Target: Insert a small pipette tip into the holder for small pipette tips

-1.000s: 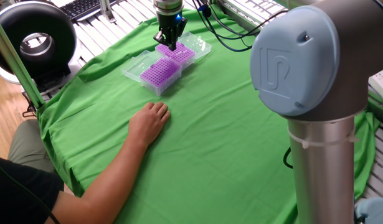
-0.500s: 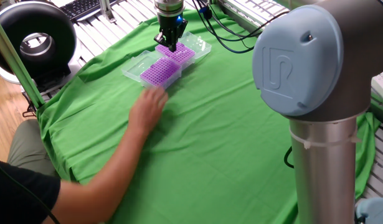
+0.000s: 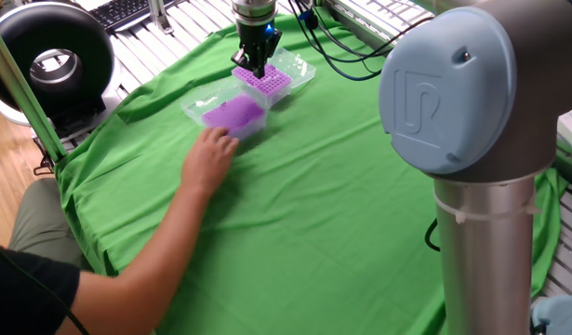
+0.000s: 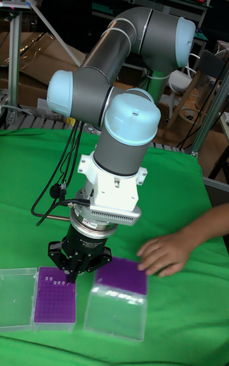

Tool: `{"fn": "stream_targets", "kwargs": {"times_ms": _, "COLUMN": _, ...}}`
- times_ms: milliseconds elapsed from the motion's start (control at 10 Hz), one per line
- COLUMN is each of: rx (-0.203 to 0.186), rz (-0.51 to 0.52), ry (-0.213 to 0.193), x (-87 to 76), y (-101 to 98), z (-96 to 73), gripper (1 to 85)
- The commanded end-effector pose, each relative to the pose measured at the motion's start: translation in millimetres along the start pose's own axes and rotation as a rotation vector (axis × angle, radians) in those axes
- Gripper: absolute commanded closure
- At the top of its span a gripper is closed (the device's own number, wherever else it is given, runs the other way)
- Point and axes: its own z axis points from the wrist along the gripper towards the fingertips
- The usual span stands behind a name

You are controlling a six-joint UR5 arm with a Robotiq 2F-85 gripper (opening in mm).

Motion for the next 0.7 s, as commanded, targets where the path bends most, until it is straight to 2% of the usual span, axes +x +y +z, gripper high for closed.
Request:
{"fn": "stream_targets", "kwargs": {"times_ms": 0, "rx": -0.015, "rz": 0.011, "ry": -0.002, "x": 2.5, "y": 1.9, "z": -0.5, "gripper": 84.7}}
{"fn": "stream_targets", "kwargs": {"times_ms": 600, "rx": -0.029, "rz": 0.004, "ry": -0.025, "x": 0.4, "y": 2.8, "z": 4.3, "gripper": 84.7}}
